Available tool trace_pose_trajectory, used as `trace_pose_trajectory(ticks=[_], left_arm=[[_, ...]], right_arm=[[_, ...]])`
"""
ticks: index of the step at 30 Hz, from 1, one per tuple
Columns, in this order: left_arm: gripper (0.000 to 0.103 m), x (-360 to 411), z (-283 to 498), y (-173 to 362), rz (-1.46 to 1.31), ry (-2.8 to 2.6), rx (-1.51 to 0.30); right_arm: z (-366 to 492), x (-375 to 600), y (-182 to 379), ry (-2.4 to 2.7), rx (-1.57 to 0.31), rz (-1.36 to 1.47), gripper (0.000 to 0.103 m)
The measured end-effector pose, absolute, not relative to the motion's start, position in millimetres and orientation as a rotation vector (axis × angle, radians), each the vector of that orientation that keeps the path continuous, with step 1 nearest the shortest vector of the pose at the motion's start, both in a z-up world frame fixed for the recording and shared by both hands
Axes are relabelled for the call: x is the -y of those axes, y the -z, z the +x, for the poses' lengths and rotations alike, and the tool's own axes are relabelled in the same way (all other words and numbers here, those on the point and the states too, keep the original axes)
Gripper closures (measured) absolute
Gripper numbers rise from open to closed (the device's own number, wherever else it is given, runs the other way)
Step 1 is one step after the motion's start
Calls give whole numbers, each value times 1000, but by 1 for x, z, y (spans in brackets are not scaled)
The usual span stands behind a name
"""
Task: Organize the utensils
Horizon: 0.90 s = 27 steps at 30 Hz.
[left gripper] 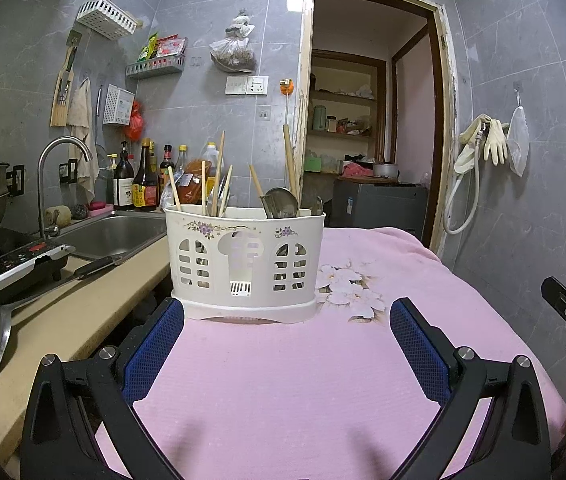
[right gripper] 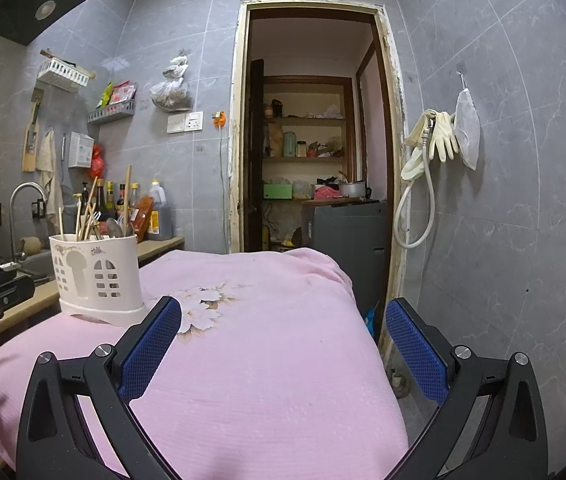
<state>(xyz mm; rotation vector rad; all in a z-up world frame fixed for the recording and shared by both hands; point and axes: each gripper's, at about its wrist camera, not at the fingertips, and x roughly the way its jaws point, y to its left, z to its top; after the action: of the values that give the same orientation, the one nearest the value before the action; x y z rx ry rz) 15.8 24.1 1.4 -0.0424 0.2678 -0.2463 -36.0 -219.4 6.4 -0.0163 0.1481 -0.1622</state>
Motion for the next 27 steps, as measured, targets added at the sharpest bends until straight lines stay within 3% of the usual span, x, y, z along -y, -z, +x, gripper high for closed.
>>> trace_pose_trajectory(ticks=[27], left_arm=[[2, -24, 15, 0, -36, 248, -263]], right_arm=[[-38, 222, -5, 167, -147, -13, 0]])
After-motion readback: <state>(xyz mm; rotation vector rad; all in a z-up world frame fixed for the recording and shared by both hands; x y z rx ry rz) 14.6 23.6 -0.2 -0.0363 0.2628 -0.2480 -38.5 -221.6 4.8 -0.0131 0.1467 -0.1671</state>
